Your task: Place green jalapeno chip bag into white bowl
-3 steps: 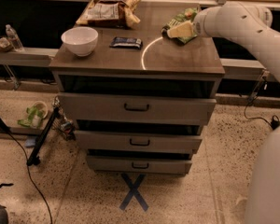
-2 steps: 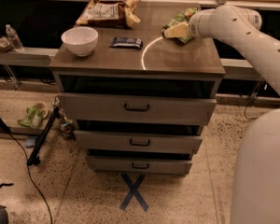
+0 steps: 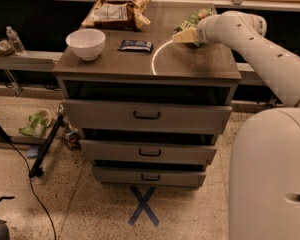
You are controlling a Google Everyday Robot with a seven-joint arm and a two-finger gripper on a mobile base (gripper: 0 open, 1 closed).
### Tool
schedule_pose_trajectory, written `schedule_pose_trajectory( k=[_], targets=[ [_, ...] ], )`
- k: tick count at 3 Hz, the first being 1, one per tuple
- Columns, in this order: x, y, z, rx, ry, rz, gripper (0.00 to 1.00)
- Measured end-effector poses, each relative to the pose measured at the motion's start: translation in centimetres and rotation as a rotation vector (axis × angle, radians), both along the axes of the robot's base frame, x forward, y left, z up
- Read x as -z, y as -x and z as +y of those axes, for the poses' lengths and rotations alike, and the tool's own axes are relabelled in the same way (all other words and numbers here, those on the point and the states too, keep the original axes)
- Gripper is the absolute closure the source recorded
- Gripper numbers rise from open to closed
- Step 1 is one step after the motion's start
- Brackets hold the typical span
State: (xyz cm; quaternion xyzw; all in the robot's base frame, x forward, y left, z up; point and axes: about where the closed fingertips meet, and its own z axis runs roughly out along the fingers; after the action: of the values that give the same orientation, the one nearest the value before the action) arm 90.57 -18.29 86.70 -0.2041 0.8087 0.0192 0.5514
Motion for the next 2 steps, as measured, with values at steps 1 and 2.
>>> schedule_pose_trajectory(
  k=[1,2],
  targets=[
    [1.34,-0.94,0.15,0.0,-0.003,0.018,0.19],
    [1.74,-1.49,0.79,-0.013,0.007,0.037,0.42]
  ],
)
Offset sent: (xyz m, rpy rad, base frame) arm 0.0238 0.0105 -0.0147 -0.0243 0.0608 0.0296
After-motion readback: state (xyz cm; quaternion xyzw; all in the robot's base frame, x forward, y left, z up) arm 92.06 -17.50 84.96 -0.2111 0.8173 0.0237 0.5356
